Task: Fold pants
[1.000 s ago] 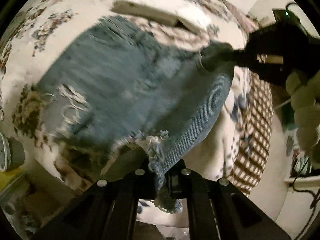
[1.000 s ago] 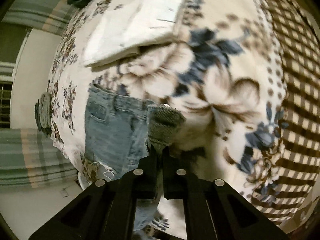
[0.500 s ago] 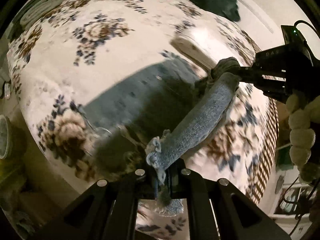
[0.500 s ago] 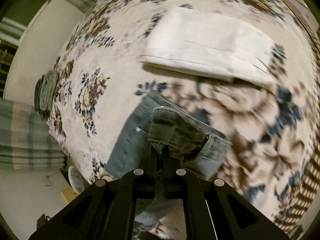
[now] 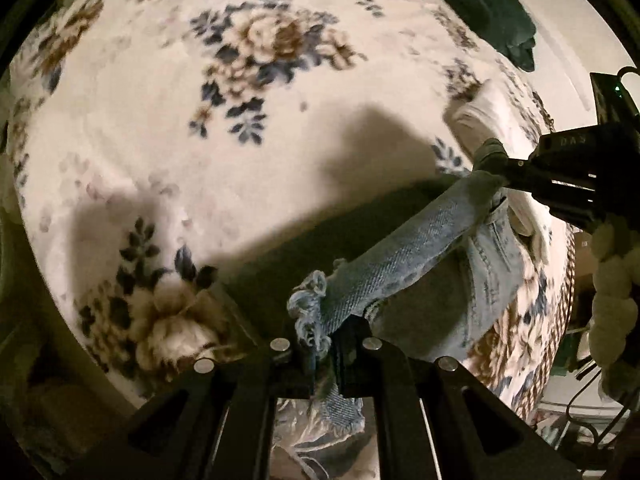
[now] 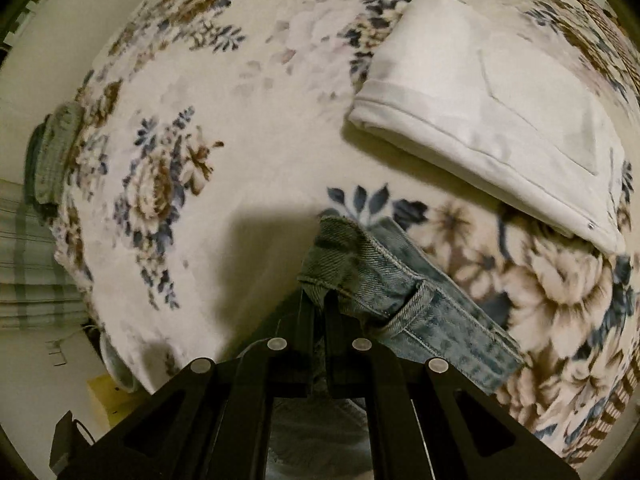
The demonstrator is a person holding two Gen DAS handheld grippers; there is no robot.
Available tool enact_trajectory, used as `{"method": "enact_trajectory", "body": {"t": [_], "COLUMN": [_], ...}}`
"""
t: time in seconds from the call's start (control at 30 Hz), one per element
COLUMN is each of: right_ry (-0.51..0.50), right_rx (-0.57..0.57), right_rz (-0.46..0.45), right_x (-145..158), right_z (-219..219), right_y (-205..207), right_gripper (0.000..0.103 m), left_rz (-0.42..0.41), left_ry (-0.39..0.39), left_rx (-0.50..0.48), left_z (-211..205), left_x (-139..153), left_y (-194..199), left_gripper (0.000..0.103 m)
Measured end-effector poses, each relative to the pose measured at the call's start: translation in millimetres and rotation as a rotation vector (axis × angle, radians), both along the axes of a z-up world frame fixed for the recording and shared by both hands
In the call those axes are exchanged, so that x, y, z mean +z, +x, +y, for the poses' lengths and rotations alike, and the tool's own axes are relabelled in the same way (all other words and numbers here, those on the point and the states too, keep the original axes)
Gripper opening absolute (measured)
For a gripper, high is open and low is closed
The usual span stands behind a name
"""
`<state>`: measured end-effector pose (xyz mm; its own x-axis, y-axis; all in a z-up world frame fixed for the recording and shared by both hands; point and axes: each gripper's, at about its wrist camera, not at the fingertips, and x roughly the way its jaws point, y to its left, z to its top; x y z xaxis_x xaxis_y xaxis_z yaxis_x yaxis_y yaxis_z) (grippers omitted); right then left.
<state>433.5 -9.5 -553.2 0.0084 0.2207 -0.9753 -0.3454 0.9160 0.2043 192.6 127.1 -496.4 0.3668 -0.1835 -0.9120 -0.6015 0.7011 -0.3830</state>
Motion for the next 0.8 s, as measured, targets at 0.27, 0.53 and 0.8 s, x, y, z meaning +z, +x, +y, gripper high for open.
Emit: {"method": "enact_trajectory", "body": {"t": [0.27,0.53,0.8], "right_ry": [0.035,0.11,0.127], "right_rx": [-0.053,-0.005,0.046], "right_rz": [0.109,0.091,0.074], "right_x": [-24.7,11.4,13.6], "right_z": [23.1,-8.5,-79.6], "right_y": [14.1,-13.6,-37.9], "right_gripper": [0.056,0.097,0.103], "left_rz": [-0.052,-0.114,-0.095], "left_ry": [-0.16,-0.226,-0.306], "left_rx": [0.162,0.294,0.449], "left_z": [42.9,40.3,-10.3], "left_x": [-7.0,20.4,27.5], "left_y": [-15.7,-47.8,-83.3], "left_gripper": [0.03,0.082,0.088]}}
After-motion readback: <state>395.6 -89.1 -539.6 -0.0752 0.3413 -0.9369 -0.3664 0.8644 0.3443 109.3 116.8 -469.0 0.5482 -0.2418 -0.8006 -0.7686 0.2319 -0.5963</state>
